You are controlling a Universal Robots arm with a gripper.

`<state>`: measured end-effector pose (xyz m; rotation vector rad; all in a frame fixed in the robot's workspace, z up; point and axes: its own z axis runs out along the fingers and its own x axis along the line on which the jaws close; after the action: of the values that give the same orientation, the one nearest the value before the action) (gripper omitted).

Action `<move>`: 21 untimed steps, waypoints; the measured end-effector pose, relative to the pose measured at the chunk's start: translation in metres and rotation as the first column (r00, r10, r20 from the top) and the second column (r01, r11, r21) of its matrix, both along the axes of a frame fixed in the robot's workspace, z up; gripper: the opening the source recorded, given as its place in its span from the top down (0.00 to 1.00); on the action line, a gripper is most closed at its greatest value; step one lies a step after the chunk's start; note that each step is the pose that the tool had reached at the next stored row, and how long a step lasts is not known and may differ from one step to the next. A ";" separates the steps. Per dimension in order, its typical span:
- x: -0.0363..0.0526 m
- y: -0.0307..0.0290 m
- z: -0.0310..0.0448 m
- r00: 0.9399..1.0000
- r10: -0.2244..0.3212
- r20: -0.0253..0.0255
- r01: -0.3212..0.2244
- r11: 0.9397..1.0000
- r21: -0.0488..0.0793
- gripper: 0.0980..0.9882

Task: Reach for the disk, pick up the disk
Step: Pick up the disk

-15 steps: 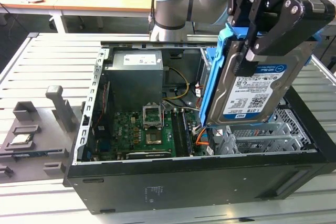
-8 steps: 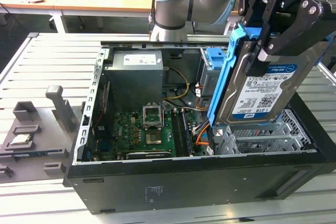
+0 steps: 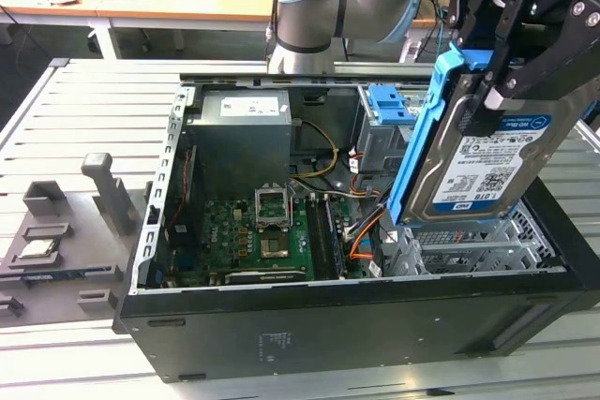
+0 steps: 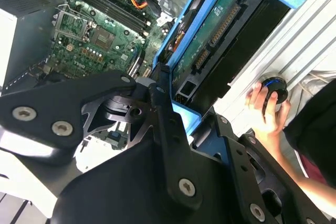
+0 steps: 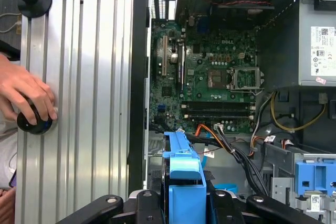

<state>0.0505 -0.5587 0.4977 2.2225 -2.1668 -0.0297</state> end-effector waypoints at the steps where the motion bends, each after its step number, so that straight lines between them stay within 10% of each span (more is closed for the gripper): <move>1: 0.0012 0.0000 0.0000 1.000 0.000 0.000 0.000 1.000 0.000 0.70; 21: 0.0122 0.0001 -0.0109 1.000 0.000 -0.001 0.000 1.000 -0.001 0.70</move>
<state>0.0627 -0.5586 0.4868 2.2215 -2.1656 -0.0299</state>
